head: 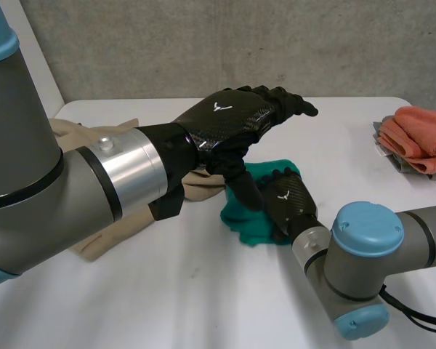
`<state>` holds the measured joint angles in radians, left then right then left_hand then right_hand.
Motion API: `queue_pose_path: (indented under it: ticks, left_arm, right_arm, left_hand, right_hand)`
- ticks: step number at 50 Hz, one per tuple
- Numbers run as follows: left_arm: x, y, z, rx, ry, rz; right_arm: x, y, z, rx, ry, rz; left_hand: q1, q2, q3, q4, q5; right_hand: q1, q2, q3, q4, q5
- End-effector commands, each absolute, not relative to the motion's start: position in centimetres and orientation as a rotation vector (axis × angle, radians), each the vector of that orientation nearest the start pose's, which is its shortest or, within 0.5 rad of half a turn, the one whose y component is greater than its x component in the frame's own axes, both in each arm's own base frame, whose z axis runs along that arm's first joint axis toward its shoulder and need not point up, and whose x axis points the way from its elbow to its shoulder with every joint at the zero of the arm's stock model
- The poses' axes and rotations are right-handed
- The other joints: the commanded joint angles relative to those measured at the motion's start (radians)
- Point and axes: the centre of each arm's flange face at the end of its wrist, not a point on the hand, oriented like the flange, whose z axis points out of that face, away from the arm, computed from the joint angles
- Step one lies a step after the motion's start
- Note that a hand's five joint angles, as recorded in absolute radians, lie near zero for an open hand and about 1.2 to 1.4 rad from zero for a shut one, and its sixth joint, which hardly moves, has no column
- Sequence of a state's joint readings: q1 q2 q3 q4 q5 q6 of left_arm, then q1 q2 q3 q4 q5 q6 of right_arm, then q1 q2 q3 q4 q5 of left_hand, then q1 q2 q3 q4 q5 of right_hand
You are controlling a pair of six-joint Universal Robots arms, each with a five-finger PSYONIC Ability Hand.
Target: Fold the laundry.
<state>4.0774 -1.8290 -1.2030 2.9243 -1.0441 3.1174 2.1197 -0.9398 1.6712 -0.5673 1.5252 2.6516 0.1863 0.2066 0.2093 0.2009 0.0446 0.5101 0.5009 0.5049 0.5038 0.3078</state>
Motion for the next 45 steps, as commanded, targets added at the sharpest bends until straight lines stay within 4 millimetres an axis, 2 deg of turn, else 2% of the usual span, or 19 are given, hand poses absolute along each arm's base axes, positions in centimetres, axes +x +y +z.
queue_pose_path:
  ticks: [1, 2, 5, 9, 13, 14, 17, 18, 20, 21, 24, 27, 28, 32, 36, 37, 39, 40, 45]
  left_arm:
    - [-34.7, -17.2, 31.7, -0.966, -1.608, 1.387]
    - [-34.7, -17.2, 31.8, -0.963, -1.608, 1.388]
    - [-34.6, -17.3, 31.9, -0.961, -1.607, 1.393]
    - [-34.6, -17.3, 32.4, -0.953, -1.598, 1.411]
    - [-34.5, -17.3, 33.1, -0.946, -1.581, 1.444]
    - [-34.5, -17.4, 33.6, -0.94, -1.572, 1.461]
    - [-34.4, -17.4, 34.3, -0.926, -1.561, 1.494]
    - [-34.3, -17.5, 34.5, -0.921, -1.557, 1.502]
    - [-34.3, -17.5, 35.0, -0.909, -1.547, 1.52]
    - [-34.2, -17.5, 35.4, -0.897, -1.538, 1.532]
    - [-34.2, -17.6, 35.9, -0.877, -1.529, 1.542]
    - [-34.2, -17.6, 36.0, -0.868, -1.526, 1.535]
    - [-34.3, -17.5, 36.0, -0.866, -1.526, 1.532]
    - [-34.4, -17.5, 35.6, -0.867, -1.533, 1.521]
    - [-34.6, -17.5, 34.9, -0.871, -1.545, 1.503]
    - [-34.7, -17.5, 34.5, -0.873, -1.553, 1.494]
    - [-34.8, -17.5, 34.3, -0.874, -1.555, 1.493]
    - [-35.0, -17.5, 33.8, -0.876, -1.56, 1.482]
    - [-35.3, -17.5, 32.7, -0.884, -1.574, 1.457]
  right_arm:
    - [31.4, -26.6, 11.4, -1.179, 1.966, -2.027]
    - [31.5, -27.0, 11.7, -1.172, 1.939, -2.05]
    - [31.6, -28.0, 12.3, -1.157, 1.892, -2.085]
    - [31.7, -30.0, 14.4, -1.126, 1.808, -2.173]
    - [31.2, -32.5, 17.8, -1.056, 1.741, -2.269]
    - [30.7, -33.9, 19.7, -1.006, 1.704, -2.322]
    - [29.6, -36.2, 22.5, -0.919, 1.651, -2.401]
    - [28.6, -37.7, 24.5, -0.854, 1.612, -2.455]
    - [27.3, -39.4, 26.3, -0.79, 1.576, -2.512]
    - [25.6, -41.1, 28.1, -0.723, 1.547, -2.573]
    - [21.9, -44.0, 31.4, -0.605, 1.474, -2.68]
    - [18.6, -46.0, 32.7, -0.536, 1.443, -2.736]
    - [16.4, -47.3, 33.2, -0.506, 1.427, -2.764]
    - [10.7, -50.4, 31.8, -0.491, 1.452, -2.809]
    - [5.7, -52.8, 27.7, -0.514, 1.525, -2.807]
    - [4.1, -53.6, 25.3, -0.536, 1.554, -2.791]
    - [2.7, -54.1, 22.6, -0.567, 1.588, -2.751]
    - [1.5, -54.5, 19.5, -0.593, 1.627, -2.694]
    - [-1.2, -54.2, 10.7, -0.661, 1.756, -2.495]
  left_hand:
    - [-0.012, -0.032, -0.035, -0.026, -0.045]
    - [-0.012, -0.032, -0.035, -0.026, -0.045]
    - [-0.012, -0.032, -0.035, -0.026, -0.045]
    - [-0.012, -0.032, -0.035, -0.026, -0.045]
    - [-0.012, -0.032, -0.035, -0.026, -0.045]
    - [-0.012, -0.032, -0.035, -0.026, -0.045]
    - [-0.012, -0.032, -0.035, -0.026, -0.045]
    - [-0.012, -0.032, -0.035, -0.026, -0.045]
    - [-0.012, -0.032, -0.035, -0.026, -0.045]
    - [-0.012, -0.032, -0.035, -0.026, -0.045]
    - [-0.012, -0.032, -0.035, -0.026, -0.045]
    - [-0.012, -0.032, -0.035, -0.026, -0.045]
    - [-0.012, -0.032, -0.035, -0.026, -0.045]
    - [-0.012, -0.032, -0.035, -0.026, -0.045]
    - [-0.012, -0.032, -0.035, -0.026, -0.045]
    - [-0.012, -0.032, -0.035, -0.026, -0.045]
    - [-0.012, -0.032, -0.035, -0.026, -0.045]
    - [-0.012, -0.032, -0.035, -0.026, -0.045]
    - [-0.012, -0.032, -0.035, -0.026, -0.045]
  right_hand:
    - [0.591, 0.6, 0.596, 0.597, 0.619]
    - [0.877, 0.886, 0.882, 0.883, 0.905]
    - [0.886, 0.895, 0.891, 0.893, 0.914]
    - [0.886, 0.895, 0.891, 0.893, 0.914]
    - [0.886, 0.895, 0.891, 0.893, 0.914]
    - [0.886, 0.895, 0.891, 0.893, 0.914]
    - [0.886, 0.895, 0.891, 0.893, 0.914]
    - [0.886, 0.895, 0.891, 0.893, 0.914]
    - [0.886, 0.895, 0.891, 0.893, 0.914]
    - [0.886, 0.895, 0.891, 0.893, 0.914]
    - [0.886, 0.895, 0.891, 0.893, 0.914]
    - [0.886, 0.895, 0.891, 0.893, 0.914]
    - [0.886, 0.895, 0.891, 0.893, 0.914]
    - [0.886, 0.895, 0.891, 0.893, 0.914]
    - [0.886, 0.895, 0.891, 0.893, 0.914]
    - [0.886, 0.895, 0.891, 0.893, 0.914]
    - [0.886, 0.895, 0.891, 0.893, 0.914]
    - [0.886, 0.895, 0.891, 0.893, 0.914]
    - [0.886, 0.895, 0.891, 0.893, 0.914]
